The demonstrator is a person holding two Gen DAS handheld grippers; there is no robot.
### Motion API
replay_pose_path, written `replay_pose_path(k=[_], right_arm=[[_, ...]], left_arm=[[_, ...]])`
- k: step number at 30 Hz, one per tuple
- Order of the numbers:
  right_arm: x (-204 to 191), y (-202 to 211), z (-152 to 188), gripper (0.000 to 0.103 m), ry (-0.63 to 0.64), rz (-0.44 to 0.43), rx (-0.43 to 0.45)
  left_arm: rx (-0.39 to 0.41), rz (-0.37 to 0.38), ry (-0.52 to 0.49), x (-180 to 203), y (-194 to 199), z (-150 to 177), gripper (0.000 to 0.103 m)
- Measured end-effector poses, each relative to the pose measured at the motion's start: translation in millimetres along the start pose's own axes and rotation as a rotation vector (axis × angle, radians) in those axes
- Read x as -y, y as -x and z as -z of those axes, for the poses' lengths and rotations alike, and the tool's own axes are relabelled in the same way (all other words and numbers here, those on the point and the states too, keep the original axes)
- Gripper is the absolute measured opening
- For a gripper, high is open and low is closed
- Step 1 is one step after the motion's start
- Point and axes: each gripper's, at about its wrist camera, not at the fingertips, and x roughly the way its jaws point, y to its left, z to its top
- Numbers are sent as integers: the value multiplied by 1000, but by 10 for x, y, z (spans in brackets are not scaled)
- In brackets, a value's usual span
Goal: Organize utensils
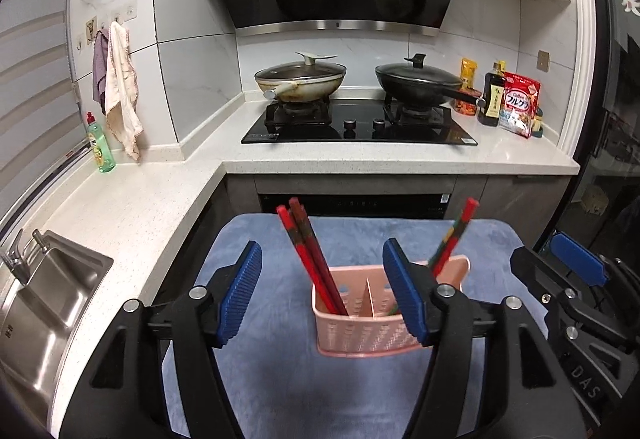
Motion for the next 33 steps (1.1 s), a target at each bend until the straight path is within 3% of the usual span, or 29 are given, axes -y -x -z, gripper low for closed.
replay_pose_path(k=[6, 15, 27, 33], right_arm=[[-20, 200, 178, 57, 15, 14, -11], [-36, 421, 415, 65, 41, 60, -15], [-30, 465, 638, 69, 63, 104, -30], [-30, 426, 760, 79, 68, 123, -50]], left_arm=[[-10, -19, -25, 66, 128, 204, 71], [-32, -32, -34, 120, 267, 478, 79], [-73, -51, -25, 131, 256, 737, 91], [-105, -71, -8, 100, 197, 880, 94]])
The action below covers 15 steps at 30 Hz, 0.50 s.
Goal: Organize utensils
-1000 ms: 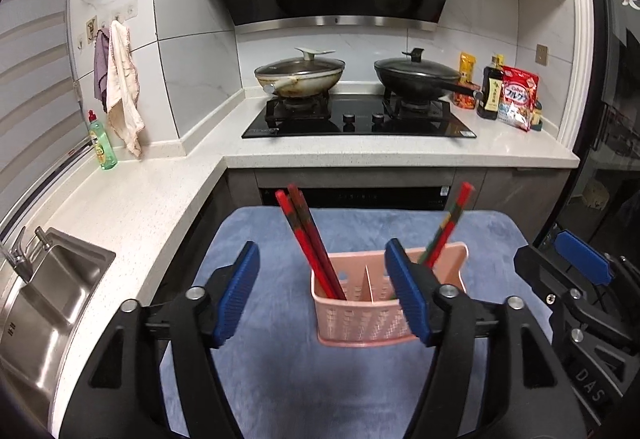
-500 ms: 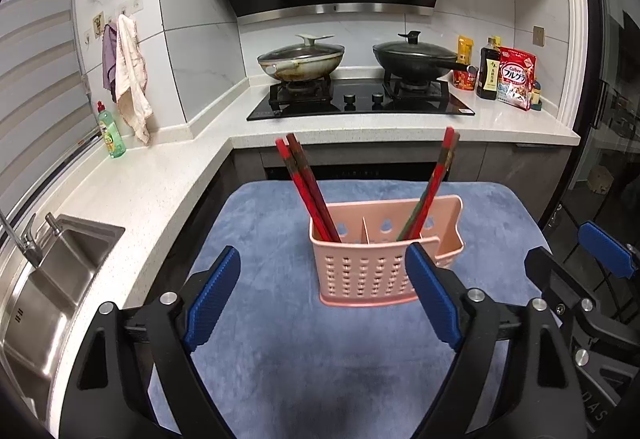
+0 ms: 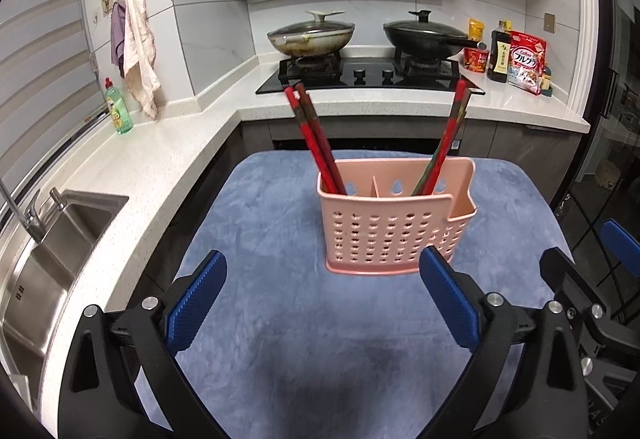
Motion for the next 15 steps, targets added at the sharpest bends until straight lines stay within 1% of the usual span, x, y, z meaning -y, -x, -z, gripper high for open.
replay_pose_path(k=[2, 5, 9, 10, 11, 15], right_arm=[[5, -13, 33, 84, -3, 2, -5], [-2, -45, 84, 85, 2, 2, -22], [-22, -61, 155, 88, 9, 12, -21], [-18, -72, 168, 94, 8, 14, -26], [-9, -78, 179, 97, 4, 13, -28], [12, -116, 220, 97, -6, 19, -40]], left_arm=[[-13, 0, 7, -19, -28, 35, 94], [-27, -1, 8, -30, -62, 91, 94], [-31, -11, 6, -32, -84, 153, 94], [-32, -26, 6, -37, -94, 172, 94], [-31, -32, 6, -45, -101, 181, 94], [-38, -32, 6, -69, -130, 212, 95]])
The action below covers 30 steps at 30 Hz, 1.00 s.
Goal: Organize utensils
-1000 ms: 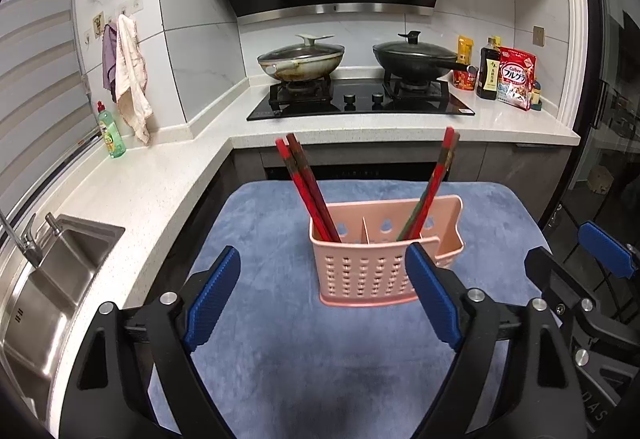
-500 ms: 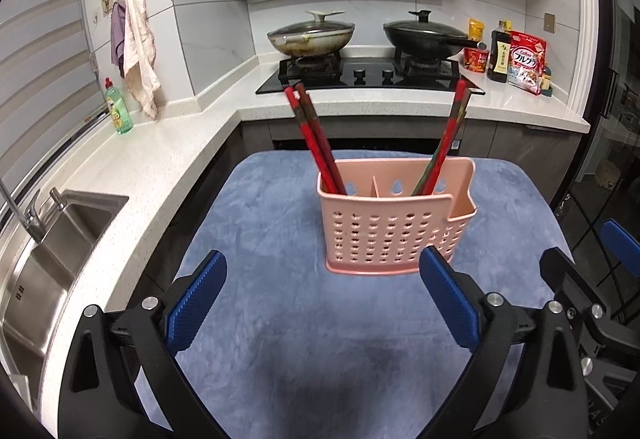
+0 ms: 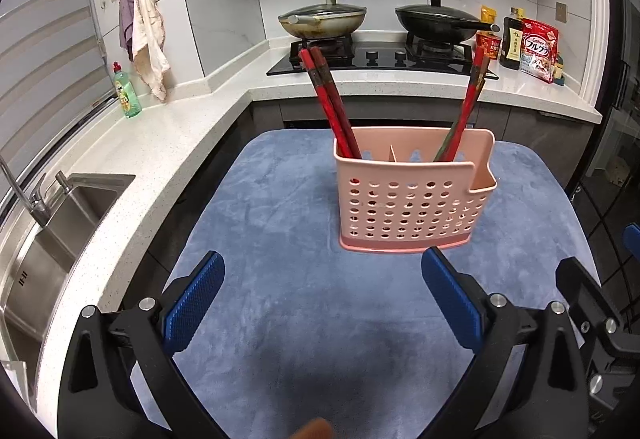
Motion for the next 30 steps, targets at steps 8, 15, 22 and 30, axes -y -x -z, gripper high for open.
replay_pose_path(k=[8, 15, 22, 30], right_arm=[[25, -34, 78, 97, -4, 19, -11], [53, -87, 129, 97, -7, 26, -31], [46, -115, 154, 97, -12, 22, -40], [44, -138, 146, 97, -16, 23, -39]], left_arm=[[-11, -24, 15, -71, -47, 52, 95], [-23, -48, 32, -149, -93, 94, 95], [-27, -59, 31, -173, -107, 112, 95], [-21, -70, 30, -186, -107, 109, 95]])
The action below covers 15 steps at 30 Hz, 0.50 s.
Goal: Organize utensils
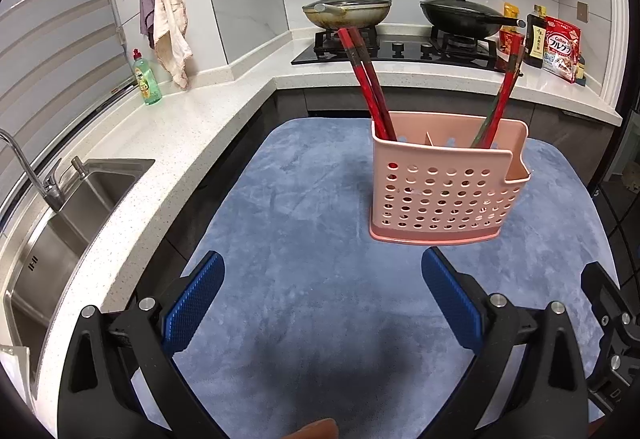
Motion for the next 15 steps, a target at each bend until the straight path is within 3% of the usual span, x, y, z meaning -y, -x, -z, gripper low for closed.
replay_pose_path(k=[15], right_arm=[[0, -29, 7, 97, -3, 2, -4]], left_arm=[[-21, -7, 0, 11, -51, 8, 95]])
